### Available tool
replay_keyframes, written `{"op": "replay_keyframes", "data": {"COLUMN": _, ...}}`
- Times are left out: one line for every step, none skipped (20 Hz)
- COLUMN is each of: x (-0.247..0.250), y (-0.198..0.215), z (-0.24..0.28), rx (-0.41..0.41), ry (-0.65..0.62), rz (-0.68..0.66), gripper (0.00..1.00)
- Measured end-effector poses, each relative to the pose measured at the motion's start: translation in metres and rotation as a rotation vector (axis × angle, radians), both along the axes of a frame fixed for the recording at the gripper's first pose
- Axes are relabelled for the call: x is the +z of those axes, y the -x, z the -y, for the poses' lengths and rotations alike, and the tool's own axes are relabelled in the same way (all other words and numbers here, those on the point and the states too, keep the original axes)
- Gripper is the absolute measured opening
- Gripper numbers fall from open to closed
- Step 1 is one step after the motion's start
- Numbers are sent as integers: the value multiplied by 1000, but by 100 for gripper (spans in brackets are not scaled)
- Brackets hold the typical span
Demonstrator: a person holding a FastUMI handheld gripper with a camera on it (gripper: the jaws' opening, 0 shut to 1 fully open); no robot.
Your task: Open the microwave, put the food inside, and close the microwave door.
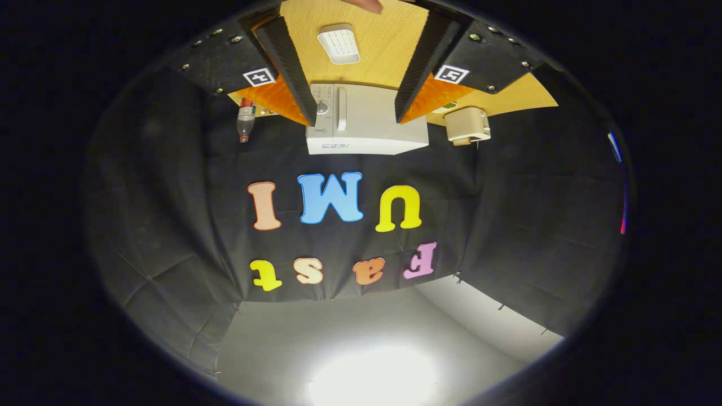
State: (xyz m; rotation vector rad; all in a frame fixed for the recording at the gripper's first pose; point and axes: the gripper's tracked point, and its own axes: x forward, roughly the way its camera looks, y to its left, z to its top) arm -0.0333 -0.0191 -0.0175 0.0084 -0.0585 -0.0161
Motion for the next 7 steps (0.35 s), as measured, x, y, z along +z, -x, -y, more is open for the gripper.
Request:
{"op": "replay_keyframes", "data": {"x": -2, "y": 0, "z": 2, "rx": -6, "ry": 0, "rz": -8, "gripper": 95}}
{"op": "replay_keyframes", "data": {"x": -2, "y": -1, "z": 3, "rx": -13, "ry": 6, "rz": -12, "gripper": 97}}
{"op": "replay_keyframes", "data": {"x": -1, "y": -2, "z": 4, "rx": -20, "ry": 11, "rz": -8, "gripper": 97}}
{"op": "replay_keyframes", "data": {"x": -1, "y": -2, "z": 6, "rx": -29, "ry": 16, "rz": -5, "gripper": 97}}
{"op": "replay_keyframes", "data": {"x": -1, "y": -2, "z": 6, "rx": -32, "ry": 20, "rz": -5, "gripper": 97}}
{"op": "replay_keyframes", "data": {"x": -2, "y": -2, "z": 5, "rx": -31, "ry": 26, "rz": -5, "gripper": 97}}
{"op": "replay_keyframes", "data": {"x": -2, "y": -3, "z": 5, "rx": -30, "ry": 32, "rz": -6, "gripper": 97}}
